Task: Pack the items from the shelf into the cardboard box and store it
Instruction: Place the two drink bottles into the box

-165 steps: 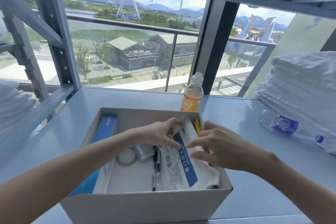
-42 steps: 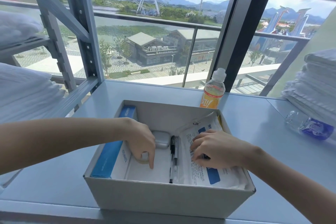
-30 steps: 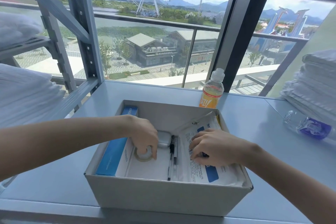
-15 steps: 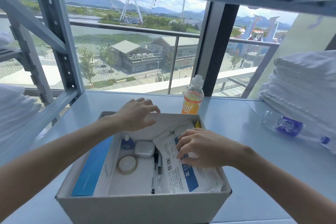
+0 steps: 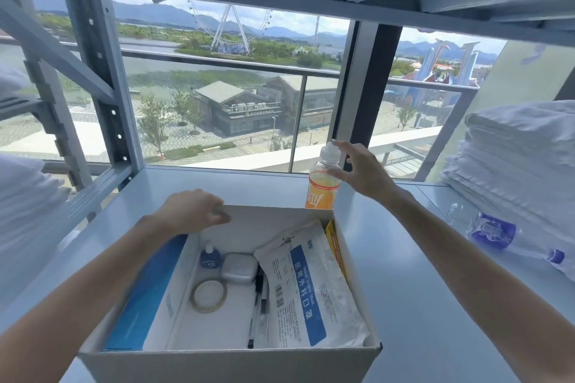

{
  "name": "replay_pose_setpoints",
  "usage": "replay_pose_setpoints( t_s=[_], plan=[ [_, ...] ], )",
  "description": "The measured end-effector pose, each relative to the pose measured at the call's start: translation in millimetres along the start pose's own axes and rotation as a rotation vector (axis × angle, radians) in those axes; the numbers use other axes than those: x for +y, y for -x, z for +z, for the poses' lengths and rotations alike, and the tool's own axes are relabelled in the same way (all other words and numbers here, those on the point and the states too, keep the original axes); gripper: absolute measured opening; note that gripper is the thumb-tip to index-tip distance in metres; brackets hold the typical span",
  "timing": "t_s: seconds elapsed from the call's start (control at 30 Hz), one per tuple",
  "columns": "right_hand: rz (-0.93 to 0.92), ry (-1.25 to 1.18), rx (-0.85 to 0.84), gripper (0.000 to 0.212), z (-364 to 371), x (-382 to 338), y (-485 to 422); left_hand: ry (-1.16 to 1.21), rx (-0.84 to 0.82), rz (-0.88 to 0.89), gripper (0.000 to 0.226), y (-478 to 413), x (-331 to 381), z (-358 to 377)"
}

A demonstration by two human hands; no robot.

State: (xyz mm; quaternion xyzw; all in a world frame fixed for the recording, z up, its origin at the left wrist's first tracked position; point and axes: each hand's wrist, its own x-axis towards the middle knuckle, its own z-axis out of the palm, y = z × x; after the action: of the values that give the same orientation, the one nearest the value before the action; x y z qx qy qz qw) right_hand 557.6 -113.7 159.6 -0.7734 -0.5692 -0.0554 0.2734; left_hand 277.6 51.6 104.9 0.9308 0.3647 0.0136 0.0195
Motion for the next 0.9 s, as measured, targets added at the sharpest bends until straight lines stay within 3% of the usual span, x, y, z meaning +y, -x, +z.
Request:
replay_pose_setpoints(
  t_s=[0.17, 0.37, 0.6, 0.7, 0.8, 0.9],
  plan=[
    [0.094, -0.173, -0.051, 0.057, 16.6, -0.4, -23.2, -0.031, 0.053, -0.078, 0.038, 4.6, -15.0, 1.2],
    [0.097, -0.158, 0.095, 0.051, 18.4, -6.0, -21.4, 0.017, 0.101, -0.055, 0.043, 6.3, -16.3, 4.1],
    [-0.046, -0.421, 0.491, 0.049, -27.2, -46.3, -18.6, 0.012, 0.133, -0.039, 0.048, 4.7, -18.7, 8.1],
    [-0.081, -0.593, 0.581, 0.049, -50.6, -71.1, -19.0, 0.023, 0.136, -0.029, 0.047, 6.4, -18.4, 8.1],
    [-0.033, -0.841, 0.514, 0.044, -54.9, -90.0, -9.8, 0.034, 0.15, -0.037, 0.044, 8.0, -16.2, 7.1],
    [0.05, -1.093, 0.297, 0.044, -44.5, -104.9, 6.8, 0.027, 0.149, -0.045, 0.035, 9.0, -14.9, 6.8]
  ],
)
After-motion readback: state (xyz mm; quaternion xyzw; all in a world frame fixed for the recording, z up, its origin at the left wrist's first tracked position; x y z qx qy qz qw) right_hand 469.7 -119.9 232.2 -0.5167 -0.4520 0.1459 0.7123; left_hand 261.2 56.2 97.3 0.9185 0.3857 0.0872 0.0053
